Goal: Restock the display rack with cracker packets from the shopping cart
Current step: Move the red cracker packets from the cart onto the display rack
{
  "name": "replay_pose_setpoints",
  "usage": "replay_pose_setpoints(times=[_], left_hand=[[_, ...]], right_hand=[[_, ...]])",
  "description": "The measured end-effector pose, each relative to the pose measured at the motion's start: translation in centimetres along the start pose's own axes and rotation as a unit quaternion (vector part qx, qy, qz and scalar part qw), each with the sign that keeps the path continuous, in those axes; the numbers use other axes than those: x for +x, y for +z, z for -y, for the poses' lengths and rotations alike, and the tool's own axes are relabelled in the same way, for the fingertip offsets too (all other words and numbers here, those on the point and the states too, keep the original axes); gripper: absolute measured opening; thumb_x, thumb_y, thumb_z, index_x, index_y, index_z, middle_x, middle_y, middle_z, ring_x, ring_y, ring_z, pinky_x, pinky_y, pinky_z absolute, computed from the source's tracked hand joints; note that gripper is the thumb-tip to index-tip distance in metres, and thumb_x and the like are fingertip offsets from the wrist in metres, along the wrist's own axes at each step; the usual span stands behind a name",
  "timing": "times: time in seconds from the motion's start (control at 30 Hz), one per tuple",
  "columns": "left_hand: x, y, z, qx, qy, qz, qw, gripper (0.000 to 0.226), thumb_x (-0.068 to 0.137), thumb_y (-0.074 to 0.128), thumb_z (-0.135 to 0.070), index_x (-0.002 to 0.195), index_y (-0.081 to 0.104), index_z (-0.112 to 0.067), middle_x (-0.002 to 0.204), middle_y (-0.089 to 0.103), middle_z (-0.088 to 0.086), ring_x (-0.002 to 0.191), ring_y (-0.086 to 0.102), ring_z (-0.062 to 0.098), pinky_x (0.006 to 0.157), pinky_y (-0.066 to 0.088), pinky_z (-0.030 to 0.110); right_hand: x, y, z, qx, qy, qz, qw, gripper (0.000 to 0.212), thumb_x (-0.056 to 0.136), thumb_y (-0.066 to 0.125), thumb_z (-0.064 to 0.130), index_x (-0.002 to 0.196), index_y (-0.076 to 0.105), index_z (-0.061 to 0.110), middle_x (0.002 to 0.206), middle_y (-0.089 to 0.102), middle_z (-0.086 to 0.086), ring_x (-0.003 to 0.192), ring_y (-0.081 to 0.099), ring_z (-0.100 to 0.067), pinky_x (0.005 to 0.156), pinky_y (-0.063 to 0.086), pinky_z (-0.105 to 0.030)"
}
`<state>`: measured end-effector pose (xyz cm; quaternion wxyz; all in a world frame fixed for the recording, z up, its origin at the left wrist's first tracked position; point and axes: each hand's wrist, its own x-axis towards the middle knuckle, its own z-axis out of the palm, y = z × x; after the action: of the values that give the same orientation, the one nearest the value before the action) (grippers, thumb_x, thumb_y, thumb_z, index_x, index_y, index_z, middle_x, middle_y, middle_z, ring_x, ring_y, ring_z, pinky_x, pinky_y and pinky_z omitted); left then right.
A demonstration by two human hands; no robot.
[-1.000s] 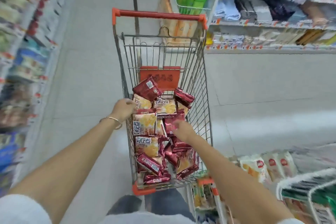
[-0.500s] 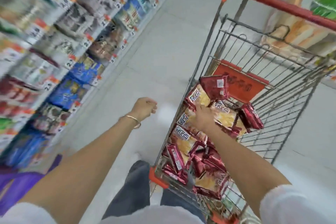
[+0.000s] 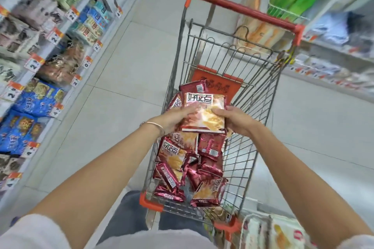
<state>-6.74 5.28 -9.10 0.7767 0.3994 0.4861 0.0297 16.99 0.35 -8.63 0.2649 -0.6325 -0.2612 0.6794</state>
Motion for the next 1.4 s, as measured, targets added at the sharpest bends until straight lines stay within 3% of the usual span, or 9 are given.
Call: replay_pose_setpoints(times=[0.17,0.3,0.4,0.5,0.6,0.77,1.0,1.23,1.4], left_hand=[[7.6,-2.1,6.2,-0.061,-0.042,-0.102,0.992,0.132,0.034,0.092,-0.074,0.146,0.044,-0.022,0.139,0.061,0.009,0.126,0.059,0.032,0.106,0.046,0.056],[3.7,0.1,4.7,-0.008,-0.045,-0.191,0.981,0.130,0.064,0.088,-0.057,0.158,0.013,-0.010,0.158,0.035,0.014,0.144,0.038,0.033,0.119,0.032,0.051],[4.1,0.2,5.2,0.001,-0.048,-0.221,0.974,0.119,0.075,0.083,-0.047,0.159,0.010,-0.006,0.159,0.033,0.016,0.146,0.034,0.030,0.121,0.028,0.045],[4.9,0.1,5.8,-0.001,-0.043,-0.228,0.973,0.119,0.067,0.087,-0.055,0.156,0.025,-0.004,0.145,0.054,0.012,0.132,0.054,0.024,0.111,0.043,0.040],[5.5,-0.5,7.0,0.000,-0.054,-0.218,0.975,0.137,0.037,0.087,-0.077,0.147,0.044,-0.007,0.119,0.071,0.005,0.109,0.067,0.017,0.108,0.047,0.041],[4.7,0.2,6.2,0.028,-0.053,-0.221,0.973,0.055,0.074,0.073,-0.066,0.105,0.063,-0.023,0.102,0.071,-0.007,0.091,0.065,0.008,0.114,0.039,0.041],[10.1,-3.7,11.7,0.020,-0.129,-0.259,0.957,0.149,0.034,0.030,-0.112,0.144,0.047,-0.012,0.136,0.061,0.014,0.120,0.062,0.035,0.102,0.050,0.054],[5.4,3.0,3.7,0.106,-0.091,-0.200,0.970,0.142,0.055,0.036,-0.104,0.161,0.007,-0.013,0.166,0.017,0.012,0.150,0.025,0.036,0.117,0.031,0.058],[3.6,4.0,1.4,0.012,-0.111,-0.047,0.993,0.117,0.051,0.078,-0.078,0.141,0.047,-0.009,0.122,0.070,0.018,0.107,0.070,0.031,0.079,0.062,0.043]], right_hand=[[1.2,-2.1,-2.7,0.014,0.012,-0.102,0.995,0.053,0.098,0.059,0.043,0.138,0.053,0.010,0.124,0.062,-0.003,0.110,0.061,-0.020,0.086,0.052,-0.028],[4.2,-6.0,-5.3,-0.046,0.049,-0.255,0.965,0.013,0.092,0.057,0.014,0.090,0.063,0.003,0.089,0.053,-0.014,0.080,0.049,-0.024,0.068,0.042,-0.035],[6.1,-6.0,-6.2,-0.072,0.103,-0.266,0.956,0.009,0.090,0.061,0.013,0.085,0.056,0.008,0.081,0.053,-0.011,0.071,0.050,-0.023,0.069,0.042,-0.036],[8.7,-4.7,-7.8,-0.002,0.149,-0.241,0.959,0.039,0.096,0.063,0.021,0.128,0.055,0.000,0.122,0.058,-0.016,0.111,0.057,-0.031,0.097,0.048,-0.041],[10.6,-3.1,-9.6,0.023,0.164,-0.211,0.963,0.073,0.098,0.061,0.029,0.158,0.020,0.016,0.156,0.036,-0.013,0.138,0.041,-0.036,0.110,0.040,-0.054],[11.1,-2.4,-10.7,0.128,0.185,-0.197,0.954,0.052,0.093,0.064,0.002,0.140,0.043,0.012,0.107,0.058,-0.009,0.078,0.064,-0.022,0.061,0.059,-0.026],[6.7,-5.6,-11.0,0.333,0.173,-0.066,0.924,0.025,0.093,0.057,0.002,0.118,0.055,0.006,0.108,0.070,-0.014,0.102,0.067,-0.026,0.081,0.052,-0.028],[2.7,-4.1,-10.6,0.152,0.110,0.031,0.982,0.053,0.089,0.067,0.004,0.138,0.048,0.015,0.127,0.064,-0.007,0.113,0.058,-0.023,0.106,0.044,-0.040],[-0.5,-3.6,-8.8,0.131,0.065,0.022,0.989,0.057,0.089,0.065,-0.001,0.138,0.046,0.019,0.129,0.062,-0.009,0.112,0.064,-0.024,0.080,0.056,-0.033]])
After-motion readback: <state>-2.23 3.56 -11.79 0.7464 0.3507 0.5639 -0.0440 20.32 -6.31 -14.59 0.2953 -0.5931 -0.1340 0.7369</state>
